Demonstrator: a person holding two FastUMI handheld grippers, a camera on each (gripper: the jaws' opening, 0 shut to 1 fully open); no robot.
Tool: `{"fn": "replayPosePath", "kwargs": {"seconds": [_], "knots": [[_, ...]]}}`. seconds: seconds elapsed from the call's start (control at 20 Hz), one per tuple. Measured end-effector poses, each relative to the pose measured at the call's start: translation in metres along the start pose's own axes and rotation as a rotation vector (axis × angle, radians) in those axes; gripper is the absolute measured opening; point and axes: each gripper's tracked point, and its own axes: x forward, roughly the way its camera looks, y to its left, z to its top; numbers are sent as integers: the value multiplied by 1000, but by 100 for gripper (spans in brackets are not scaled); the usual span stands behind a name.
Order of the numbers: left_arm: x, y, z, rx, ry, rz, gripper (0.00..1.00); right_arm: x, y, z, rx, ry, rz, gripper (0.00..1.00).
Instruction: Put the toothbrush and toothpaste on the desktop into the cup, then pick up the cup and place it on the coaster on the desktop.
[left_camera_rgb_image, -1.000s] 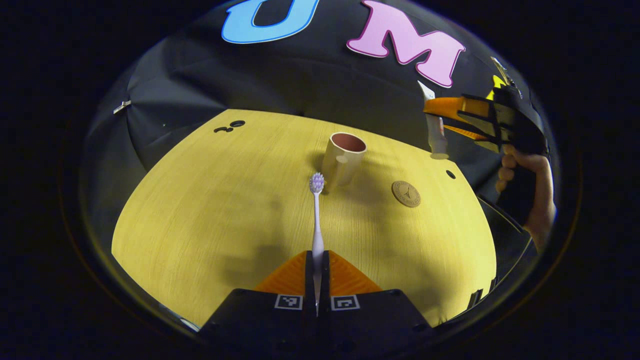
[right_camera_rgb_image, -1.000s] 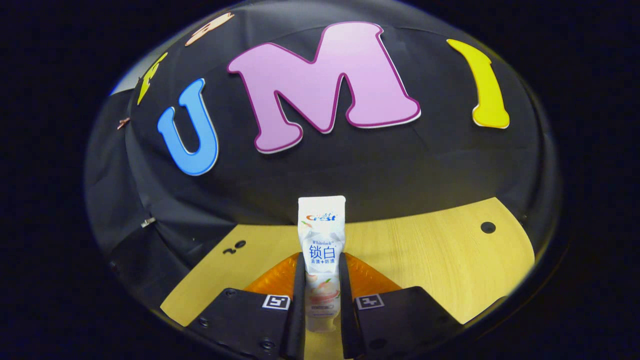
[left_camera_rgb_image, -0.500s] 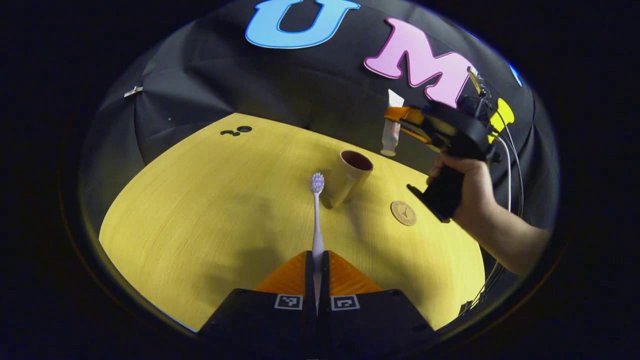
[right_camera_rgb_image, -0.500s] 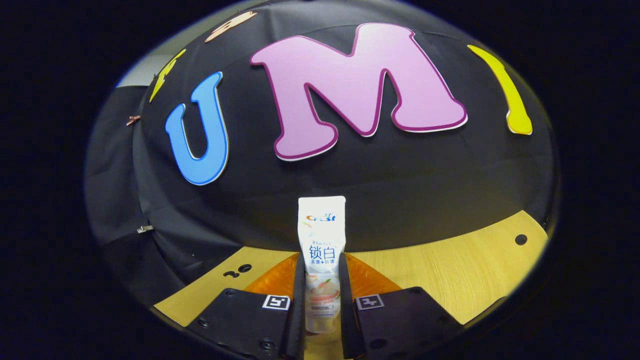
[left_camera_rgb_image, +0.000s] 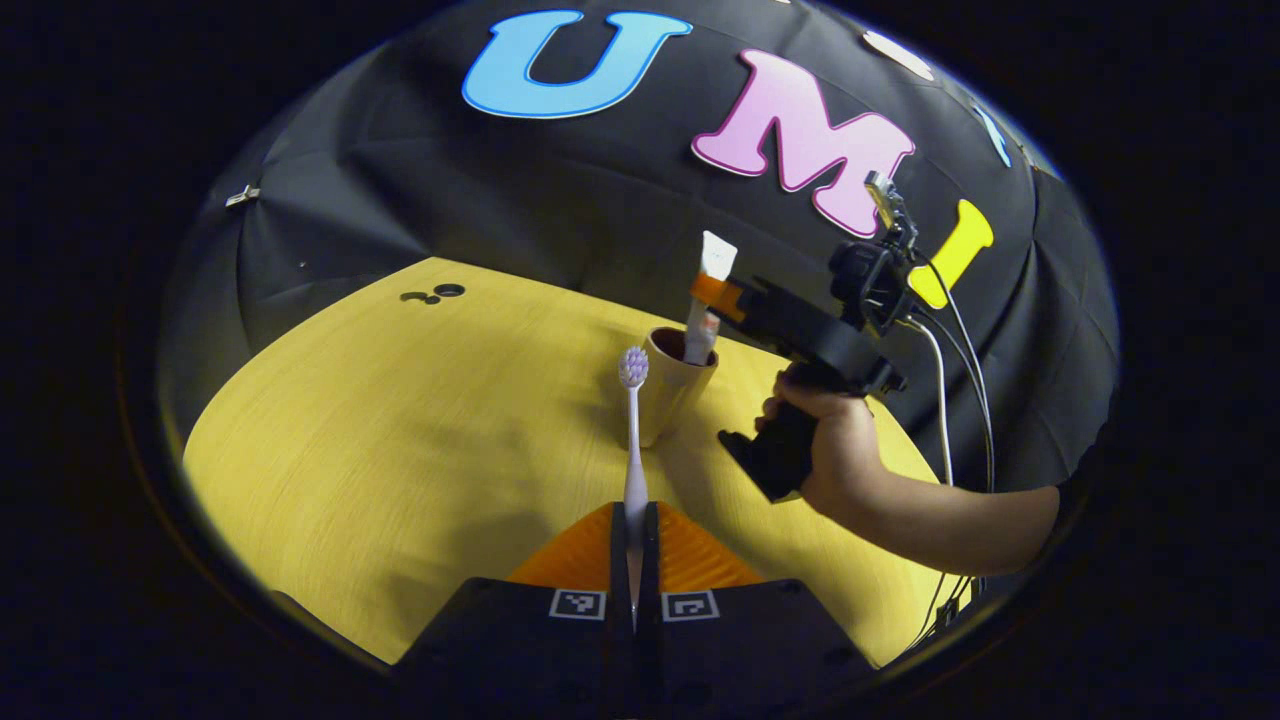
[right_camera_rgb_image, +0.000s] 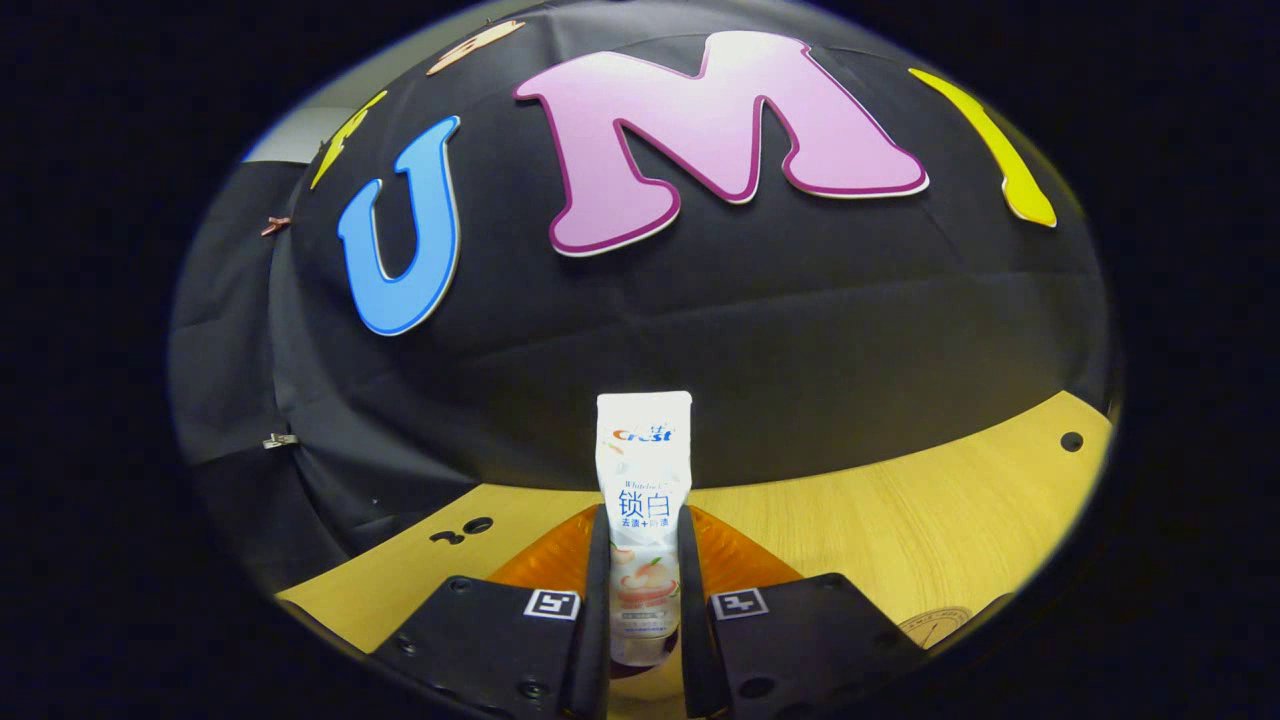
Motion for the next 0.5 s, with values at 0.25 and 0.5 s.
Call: {"fn": "replayPosePath", "kwargs": {"seconds": [0.25,0.5], "knots": [[4,-15,3,20,-32,-35,6,-7,12,-8,-15,-11,41,45],[6,-23,18,25,-78,-57,6,-28,-11,20,7,-64,11,92]]}}
